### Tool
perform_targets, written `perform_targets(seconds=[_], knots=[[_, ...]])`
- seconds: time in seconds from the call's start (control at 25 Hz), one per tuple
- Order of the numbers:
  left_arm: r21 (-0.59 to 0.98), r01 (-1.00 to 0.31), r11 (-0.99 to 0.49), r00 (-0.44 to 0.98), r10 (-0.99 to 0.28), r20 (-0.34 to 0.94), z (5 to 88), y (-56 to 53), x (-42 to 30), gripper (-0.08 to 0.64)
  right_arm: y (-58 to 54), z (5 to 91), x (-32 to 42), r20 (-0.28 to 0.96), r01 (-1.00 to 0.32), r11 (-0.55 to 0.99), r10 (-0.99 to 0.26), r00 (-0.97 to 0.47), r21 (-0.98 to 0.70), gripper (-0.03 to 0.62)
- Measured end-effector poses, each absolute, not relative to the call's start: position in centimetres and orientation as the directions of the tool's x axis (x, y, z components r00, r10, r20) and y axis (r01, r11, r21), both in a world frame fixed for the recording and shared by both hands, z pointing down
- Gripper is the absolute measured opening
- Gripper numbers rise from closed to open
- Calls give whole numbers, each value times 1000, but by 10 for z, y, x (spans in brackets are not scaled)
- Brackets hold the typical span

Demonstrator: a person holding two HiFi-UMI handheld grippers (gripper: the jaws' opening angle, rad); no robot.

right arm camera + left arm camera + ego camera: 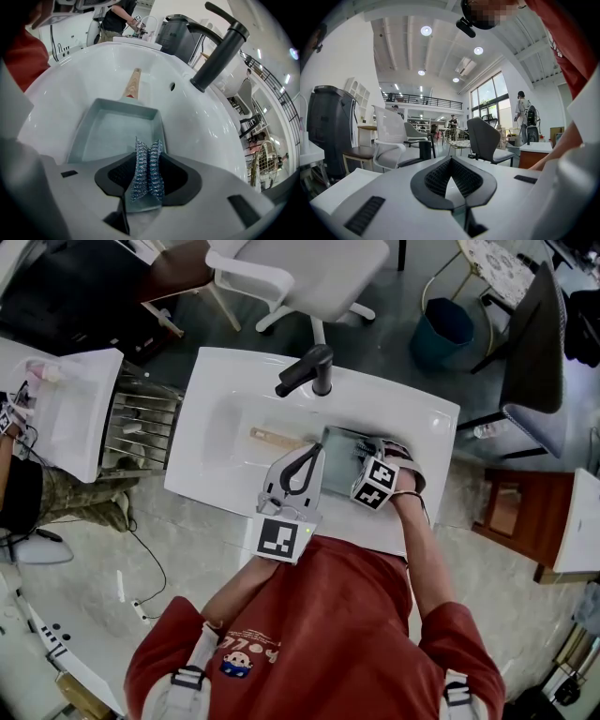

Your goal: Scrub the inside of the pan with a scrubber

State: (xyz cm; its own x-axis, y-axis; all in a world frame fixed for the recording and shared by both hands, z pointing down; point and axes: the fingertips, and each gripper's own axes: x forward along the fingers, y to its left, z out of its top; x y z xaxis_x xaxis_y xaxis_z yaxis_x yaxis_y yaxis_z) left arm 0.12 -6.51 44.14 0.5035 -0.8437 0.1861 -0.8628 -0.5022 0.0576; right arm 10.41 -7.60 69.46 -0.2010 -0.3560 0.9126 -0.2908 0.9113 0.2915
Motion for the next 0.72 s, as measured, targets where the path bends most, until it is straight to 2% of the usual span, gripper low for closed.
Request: perform_targets(seconds=[0.72], knots=[[59,-870,-490,492,-852,182,438,-66,-3,14,-71,677,98,909,-301,915,-344,-234,269,166]])
